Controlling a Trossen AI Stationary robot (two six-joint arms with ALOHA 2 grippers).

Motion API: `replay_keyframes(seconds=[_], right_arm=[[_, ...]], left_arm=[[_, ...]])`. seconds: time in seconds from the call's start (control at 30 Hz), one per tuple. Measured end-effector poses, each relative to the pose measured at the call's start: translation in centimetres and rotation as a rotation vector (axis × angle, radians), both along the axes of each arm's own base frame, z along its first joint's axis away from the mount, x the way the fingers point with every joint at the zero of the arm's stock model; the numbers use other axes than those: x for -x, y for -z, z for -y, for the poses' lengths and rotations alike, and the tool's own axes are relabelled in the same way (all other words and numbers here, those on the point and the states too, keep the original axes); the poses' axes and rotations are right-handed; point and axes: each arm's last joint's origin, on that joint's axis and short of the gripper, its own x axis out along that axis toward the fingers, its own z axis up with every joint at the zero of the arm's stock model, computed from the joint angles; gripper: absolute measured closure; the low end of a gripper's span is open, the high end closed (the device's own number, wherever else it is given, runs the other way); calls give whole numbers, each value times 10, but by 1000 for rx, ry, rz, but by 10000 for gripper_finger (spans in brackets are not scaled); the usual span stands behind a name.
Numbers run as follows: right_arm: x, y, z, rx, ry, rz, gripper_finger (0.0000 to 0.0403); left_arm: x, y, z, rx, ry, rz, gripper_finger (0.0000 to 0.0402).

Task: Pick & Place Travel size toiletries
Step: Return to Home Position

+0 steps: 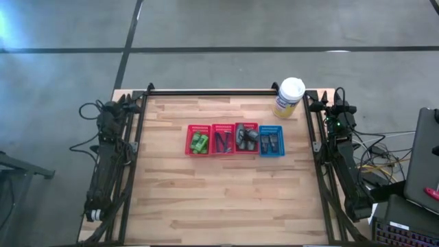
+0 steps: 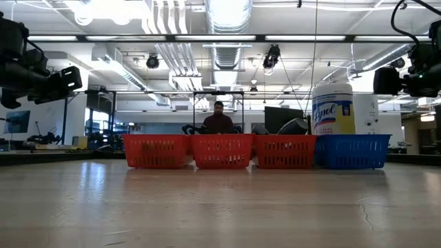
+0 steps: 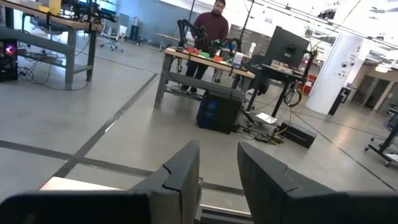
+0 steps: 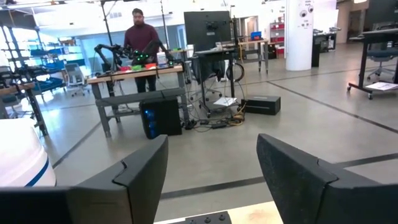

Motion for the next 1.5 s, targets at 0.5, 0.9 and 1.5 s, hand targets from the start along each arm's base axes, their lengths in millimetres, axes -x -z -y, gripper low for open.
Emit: replay_keyframes(seconds=[0.5,0.9,1.5], right_arm=[[0,0,0,0,0,0,114],[0,0,0,0,0,0,75],[0,0,0,0,0,0,52]], left_arm=[[0,0,0,0,0,0,287],[0,0,0,0,0,0,287],[0,0,0,1,0,0,287]])
